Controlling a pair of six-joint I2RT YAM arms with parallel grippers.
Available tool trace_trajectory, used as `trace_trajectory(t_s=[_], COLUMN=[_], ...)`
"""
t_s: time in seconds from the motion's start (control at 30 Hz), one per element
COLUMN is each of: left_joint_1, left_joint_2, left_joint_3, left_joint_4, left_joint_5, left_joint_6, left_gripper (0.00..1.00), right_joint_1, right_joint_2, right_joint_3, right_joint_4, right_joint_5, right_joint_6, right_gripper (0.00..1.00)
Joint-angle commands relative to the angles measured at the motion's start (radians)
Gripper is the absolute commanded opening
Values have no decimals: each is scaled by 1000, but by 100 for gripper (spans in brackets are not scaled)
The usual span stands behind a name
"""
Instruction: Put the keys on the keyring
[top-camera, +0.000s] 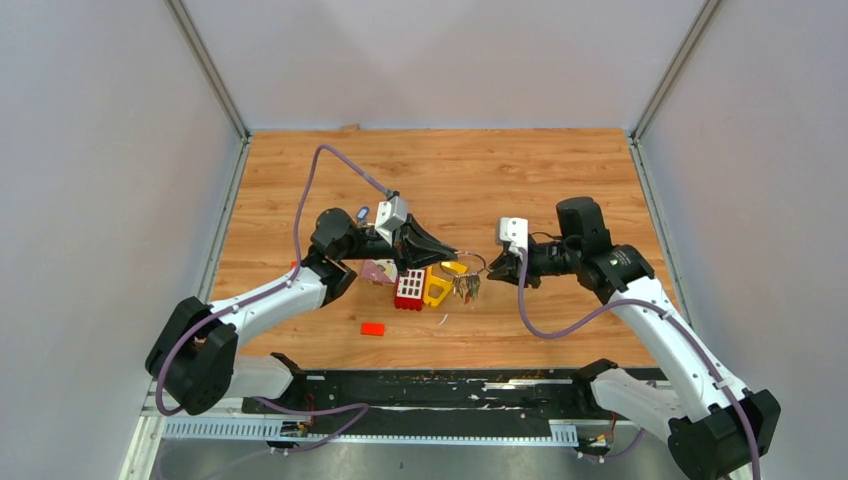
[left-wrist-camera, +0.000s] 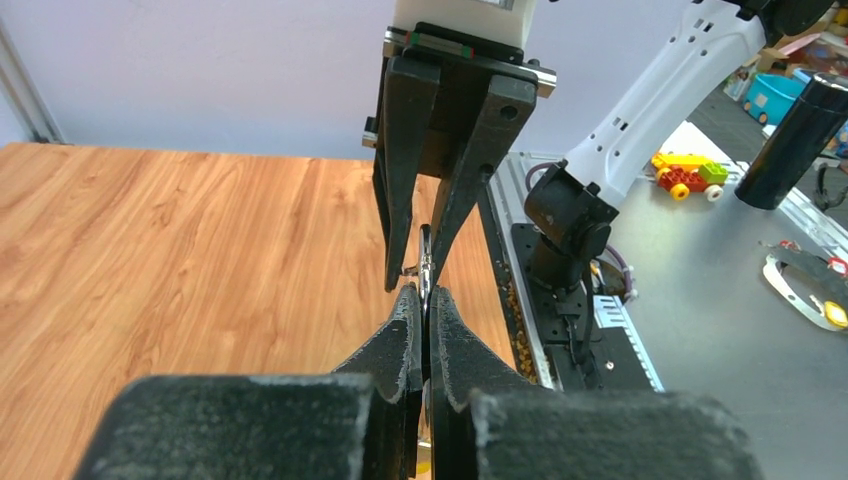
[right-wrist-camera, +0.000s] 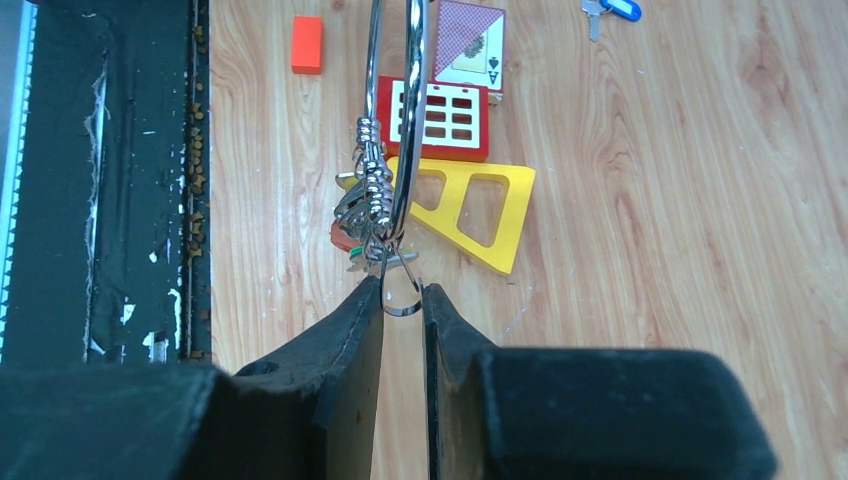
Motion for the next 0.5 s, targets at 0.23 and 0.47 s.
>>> trace_trajectory(t_s=[0.23,0.47], left_joint_1=[2,-2], left_joint_2=[1,19], left_joint_3=[-1,7], left_joint_4=[-66,-81], left_joint_5=[-11,-11], left_joint_6=[86,93], left_gripper=[0,0], right_joint_1=[-10,-9], right_joint_2=[-26,17], right_joint_3=[112,154], right_joint_4=[2,32], right_joint_5=[31,3], right_joint_6=[11,65], right_gripper=[13,13])
